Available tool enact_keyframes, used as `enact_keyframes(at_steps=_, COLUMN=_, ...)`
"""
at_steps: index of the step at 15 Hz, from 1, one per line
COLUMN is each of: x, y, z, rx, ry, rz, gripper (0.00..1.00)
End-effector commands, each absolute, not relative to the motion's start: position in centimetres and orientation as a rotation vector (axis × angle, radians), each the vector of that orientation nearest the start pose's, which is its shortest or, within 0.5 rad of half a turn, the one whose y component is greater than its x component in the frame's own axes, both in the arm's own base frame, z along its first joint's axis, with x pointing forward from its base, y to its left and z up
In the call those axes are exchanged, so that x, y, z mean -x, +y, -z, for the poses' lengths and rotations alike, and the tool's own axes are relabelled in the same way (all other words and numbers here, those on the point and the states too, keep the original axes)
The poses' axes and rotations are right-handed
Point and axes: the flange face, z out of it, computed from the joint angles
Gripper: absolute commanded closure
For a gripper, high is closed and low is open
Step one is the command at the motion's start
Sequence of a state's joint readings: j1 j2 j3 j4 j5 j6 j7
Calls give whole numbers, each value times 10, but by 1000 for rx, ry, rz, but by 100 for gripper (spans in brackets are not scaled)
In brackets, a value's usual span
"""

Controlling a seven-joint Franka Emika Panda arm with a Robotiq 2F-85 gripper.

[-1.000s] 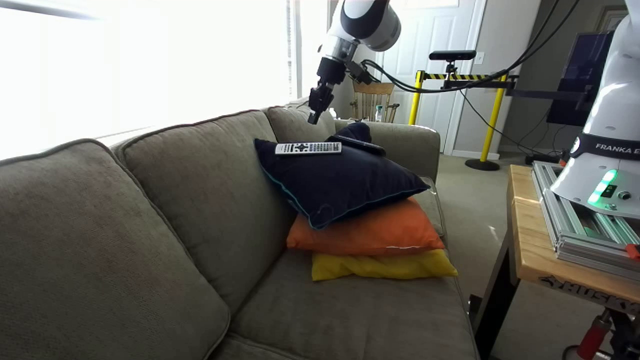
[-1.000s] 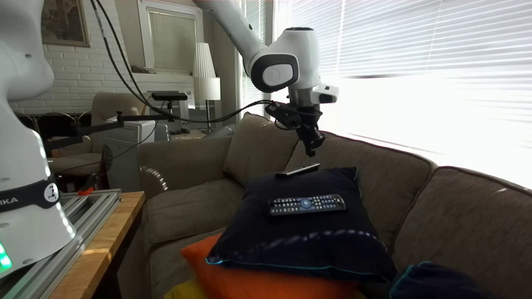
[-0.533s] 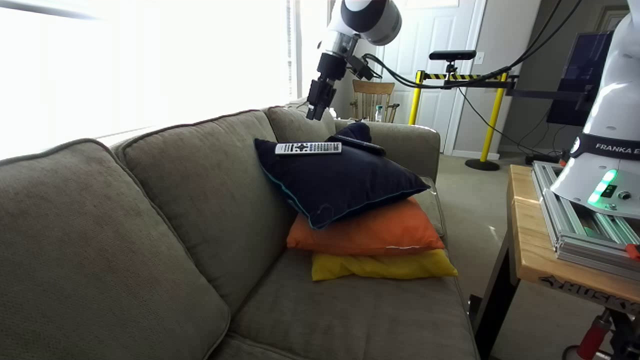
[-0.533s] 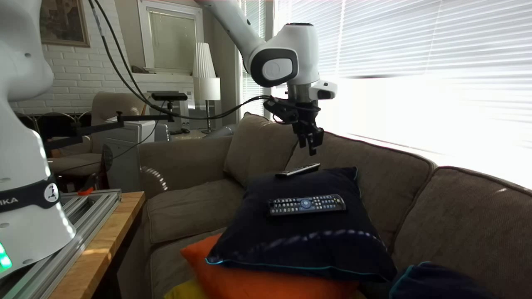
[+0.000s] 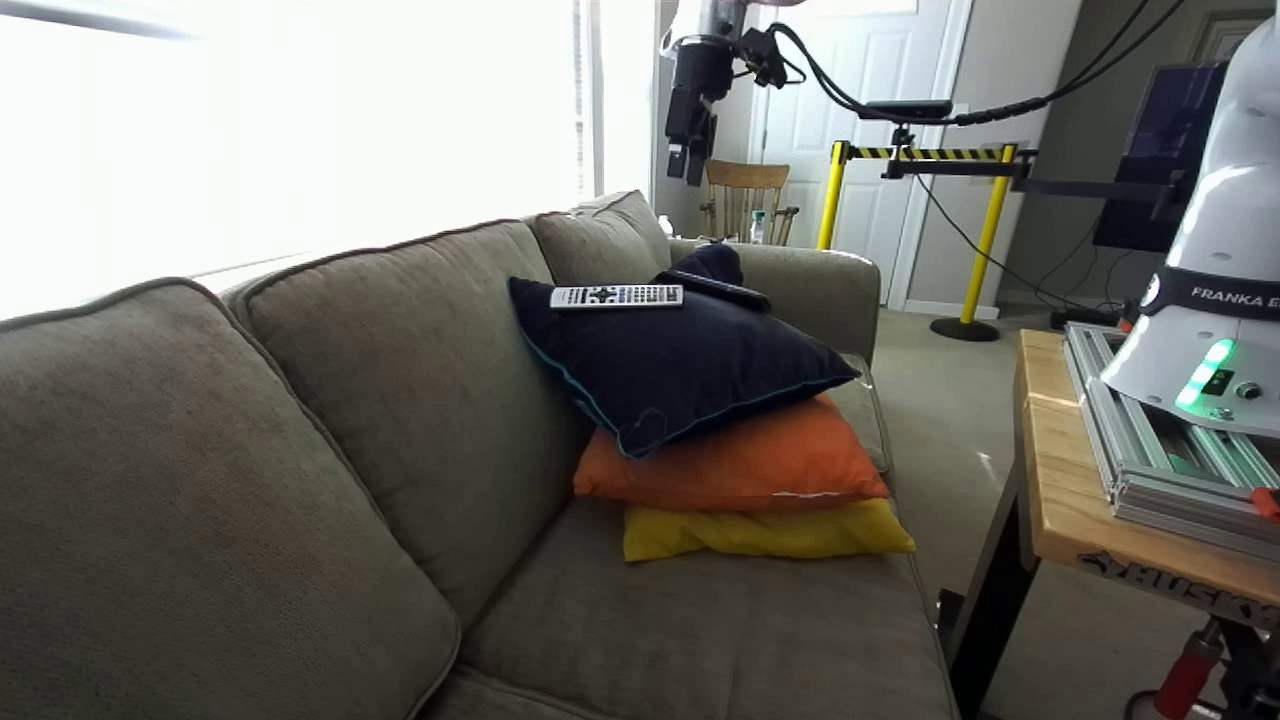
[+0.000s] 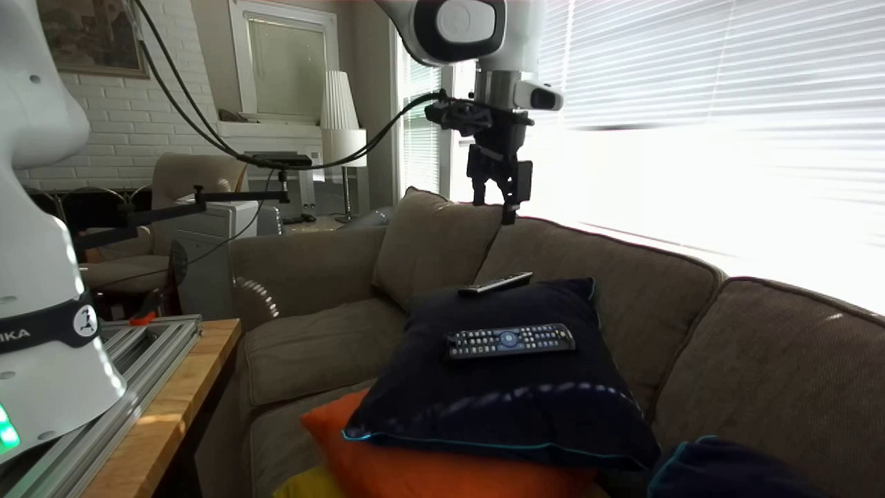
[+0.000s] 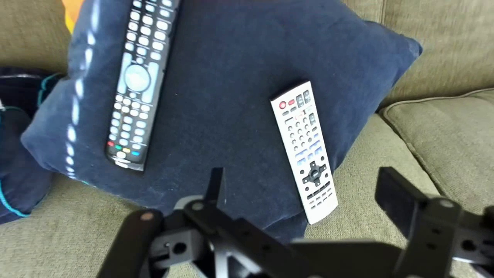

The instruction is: Move the black button to the right and move the grey button to the left

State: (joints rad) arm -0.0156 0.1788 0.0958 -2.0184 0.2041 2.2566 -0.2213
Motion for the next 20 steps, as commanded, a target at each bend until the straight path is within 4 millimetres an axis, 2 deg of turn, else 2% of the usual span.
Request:
enact_keyframes(at_steps=1, x=-563, y=24, z=-407, rx=3009, ry=-347, rz=99, gripper=0)
enact_keyframes(at_steps=4, x=-546, y=11, z=-430, rx=3001, ry=-390, rz=122, gripper=0)
enact_keyframes(at_steps=8, x=-523, y=-1, z=-448, rx=2991, ry=-382, rz=113, gripper=0)
enact_keyframes(at_steps=13, x=-506, y=-10, z=-457, rx=3004, ry=-395, rz=142, gripper=0)
enact_keyframes(at_steps=17, x=-497, y=-14, z=-462, rx=3019, ry=-387, rz=168, gripper=0)
enact_keyframes(at_steps=18, x=-510, y=-11, z=-459, rx=2998, ry=-357, rz=146, gripper=0)
enact_keyframes(at_steps=20, x=-509, y=-11, z=-459, rx=2998, ry=-357, rz=147, gripper=0)
